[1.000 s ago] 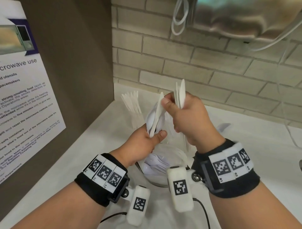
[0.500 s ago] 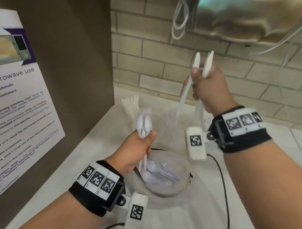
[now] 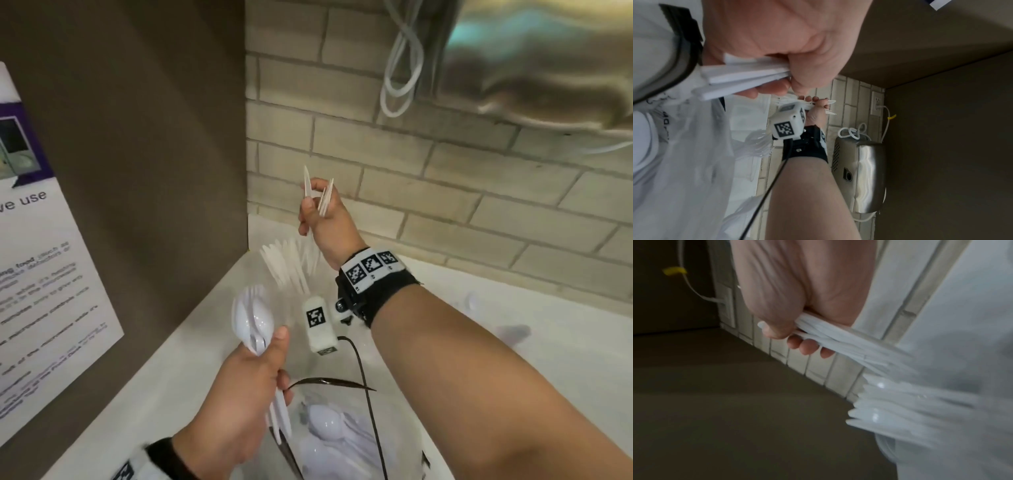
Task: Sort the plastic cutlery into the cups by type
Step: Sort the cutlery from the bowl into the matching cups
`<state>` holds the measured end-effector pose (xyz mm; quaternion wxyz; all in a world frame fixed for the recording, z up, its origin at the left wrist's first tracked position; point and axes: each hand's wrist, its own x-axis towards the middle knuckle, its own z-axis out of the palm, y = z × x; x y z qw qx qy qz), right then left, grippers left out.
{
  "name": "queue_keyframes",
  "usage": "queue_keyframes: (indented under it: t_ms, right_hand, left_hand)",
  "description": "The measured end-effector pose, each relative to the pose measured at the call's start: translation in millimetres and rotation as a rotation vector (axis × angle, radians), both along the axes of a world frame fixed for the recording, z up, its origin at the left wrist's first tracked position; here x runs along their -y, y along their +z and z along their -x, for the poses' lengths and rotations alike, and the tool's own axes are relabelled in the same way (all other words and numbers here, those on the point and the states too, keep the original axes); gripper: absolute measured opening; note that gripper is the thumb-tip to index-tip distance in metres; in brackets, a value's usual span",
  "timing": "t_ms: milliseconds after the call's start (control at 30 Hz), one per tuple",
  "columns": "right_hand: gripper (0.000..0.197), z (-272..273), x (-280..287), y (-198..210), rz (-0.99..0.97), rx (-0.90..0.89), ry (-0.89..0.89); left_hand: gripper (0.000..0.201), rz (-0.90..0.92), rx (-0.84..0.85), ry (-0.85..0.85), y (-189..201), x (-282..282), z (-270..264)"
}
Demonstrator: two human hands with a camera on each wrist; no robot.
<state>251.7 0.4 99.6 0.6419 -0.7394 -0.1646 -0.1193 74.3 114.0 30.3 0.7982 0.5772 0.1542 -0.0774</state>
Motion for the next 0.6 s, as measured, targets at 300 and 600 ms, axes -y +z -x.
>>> queue_keyframes:
  t_ms: [300, 600]
  right_hand:
    - [0.027, -9.1, -1.2, -38.7, 0.05, -0.377, 0.022]
    - [0.037, 28.3, 24.6, 1.4, -0.061, -0.293, -0.049]
  left_hand:
    - [0.023, -0.001, 0.016, 0.031, -6.1, -1.5, 0.4]
    - [0.021, 0.039, 0.082, -0.017, 7.0, 6.0, 7.8]
